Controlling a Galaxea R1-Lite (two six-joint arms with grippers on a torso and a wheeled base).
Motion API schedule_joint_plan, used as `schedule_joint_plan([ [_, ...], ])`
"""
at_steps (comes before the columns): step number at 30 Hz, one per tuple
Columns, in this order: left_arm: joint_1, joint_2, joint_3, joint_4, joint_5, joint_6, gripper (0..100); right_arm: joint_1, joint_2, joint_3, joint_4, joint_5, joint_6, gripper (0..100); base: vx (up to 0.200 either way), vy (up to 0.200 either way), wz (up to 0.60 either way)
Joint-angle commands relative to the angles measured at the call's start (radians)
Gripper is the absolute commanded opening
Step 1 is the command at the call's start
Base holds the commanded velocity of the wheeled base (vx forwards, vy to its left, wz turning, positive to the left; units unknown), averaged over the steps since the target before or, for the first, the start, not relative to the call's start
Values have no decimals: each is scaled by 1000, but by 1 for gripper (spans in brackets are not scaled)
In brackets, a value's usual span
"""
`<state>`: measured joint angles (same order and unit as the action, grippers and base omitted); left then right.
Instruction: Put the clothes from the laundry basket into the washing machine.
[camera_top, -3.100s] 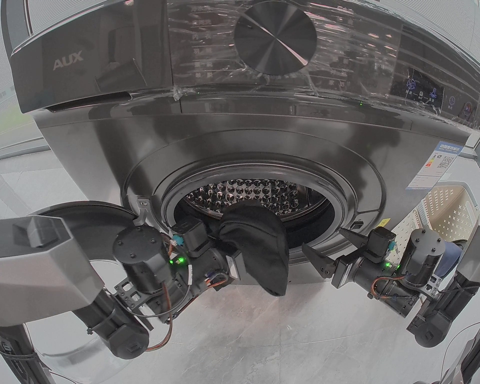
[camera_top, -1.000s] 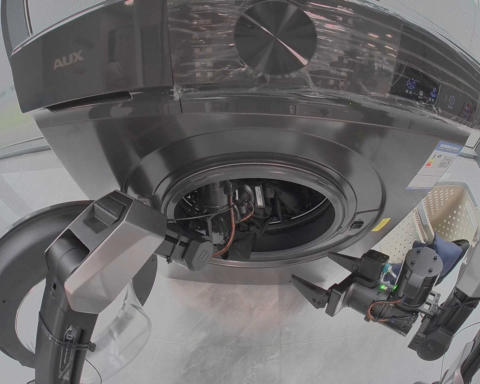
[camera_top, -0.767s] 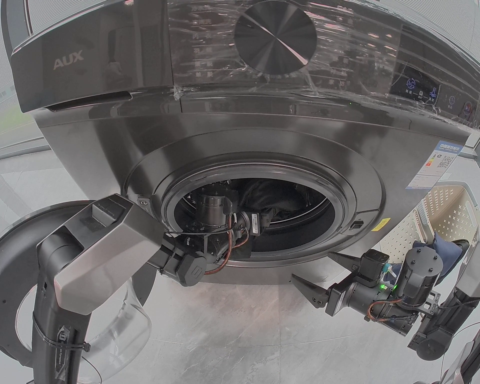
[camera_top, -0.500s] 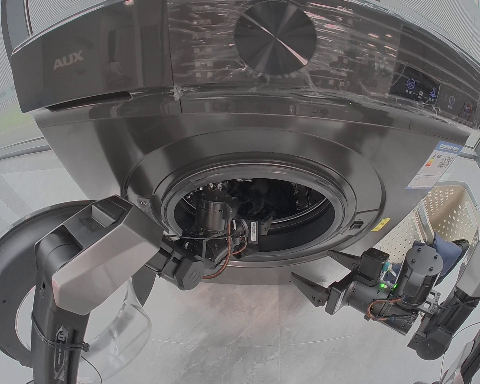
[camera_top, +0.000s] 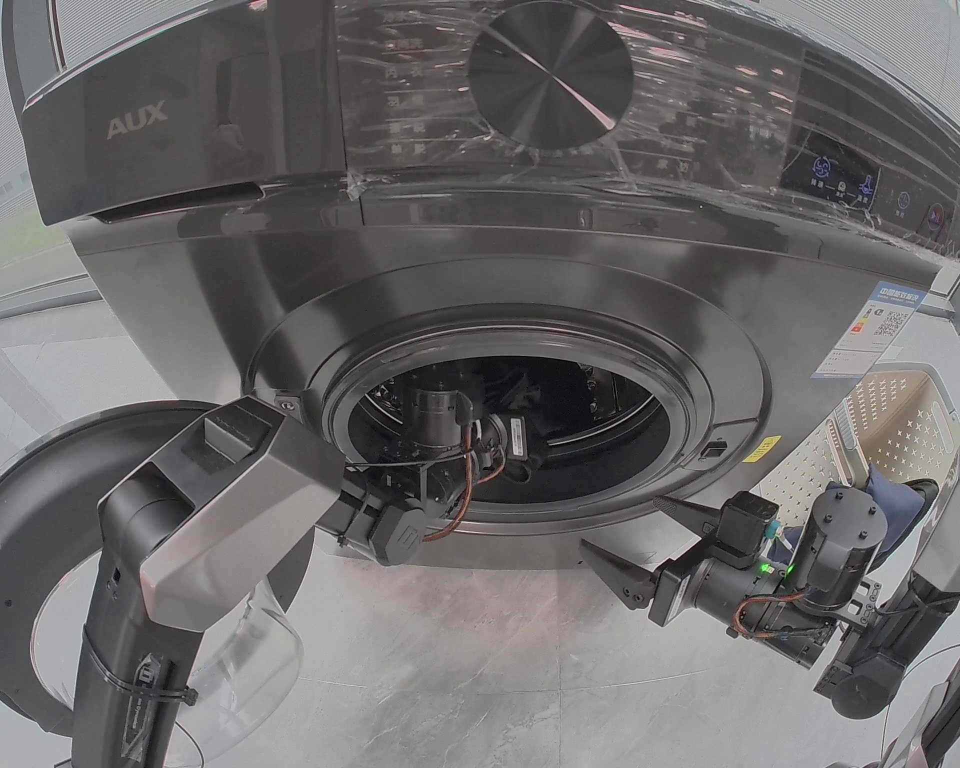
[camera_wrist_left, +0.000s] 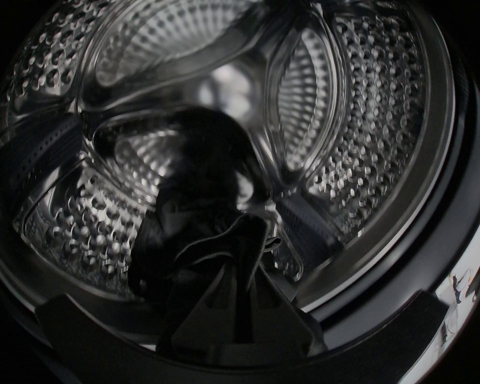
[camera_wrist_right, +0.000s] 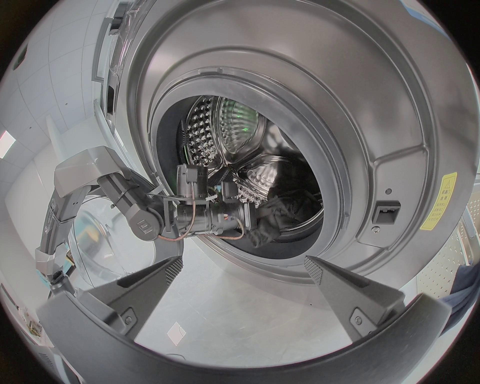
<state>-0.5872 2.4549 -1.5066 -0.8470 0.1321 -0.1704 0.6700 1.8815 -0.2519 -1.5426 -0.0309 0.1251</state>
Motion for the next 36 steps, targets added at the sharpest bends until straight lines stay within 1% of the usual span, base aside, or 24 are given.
schedule_joint_plan([
  [1,1,78,-170,-89,27,-3,0,0,-1,-3,-1,0,1,100,0,0,0],
  [4,3,122,-261,-110,58,-3,0,2,-2,-4,-1,0,1,100,0,0,0],
  [8,3,164,-334,-110,63,-3,0,2,-2,-4,-1,0,1,100,0,0,0],
  [9,3,164,-334,-110,63,-3,0,2,-2,-4,-1,0,1,100,0,0,0],
  [10,3,184,-379,-109,69,-3,0,2,-2,-3,-1,0,1,100,0,0,0],
  [12,3,200,-414,-107,87,0,0,2,-2,-3,-1,0,1,100,0,0,0],
  [14,4,203,-422,-99,98,0,0,3,-2,-3,-1,0,1,100,0,0,0],
  [16,4,200,-414,-96,98,2,0,2,-2,-3,-1,0,2,100,0,0,0],
  [17,3,196,-411,-93,100,0,100,2,-2,-4,-1,0,1,100,0,0,0],
  [22,-2,167,-373,-92,101,-1,100,2,-2,-3,-1,0,1,100,0,0,0],
  [27,-16,58,-196,-110,101,0,100,0,-2,2,-1,0,1,100,0,0,0],
  [28,-16,58,-196,-110,101,0,100,0,-2,2,-1,0,1,100,0,0,0],
  [29,-28,-19,-83,-132,100,3,100,2,-4,2,-1,0,1,100,0,0,0],
  [31,-36,-96,40,-141,100,11,100,2,-4,2,-1,0,1,100,0,0,0],
  [34,-57,-218,230,-144,84,15,100,2,-2,5,-1,0,1,100,0,0,0],
  [35,-66,-252,281,-145,83,17,100,3,-2,6,1,0,1,100,0,0,0],
  [36,-66,-252,281,-145,83,17,100,3,-2,6,1,0,1,100,0,0,0],
])
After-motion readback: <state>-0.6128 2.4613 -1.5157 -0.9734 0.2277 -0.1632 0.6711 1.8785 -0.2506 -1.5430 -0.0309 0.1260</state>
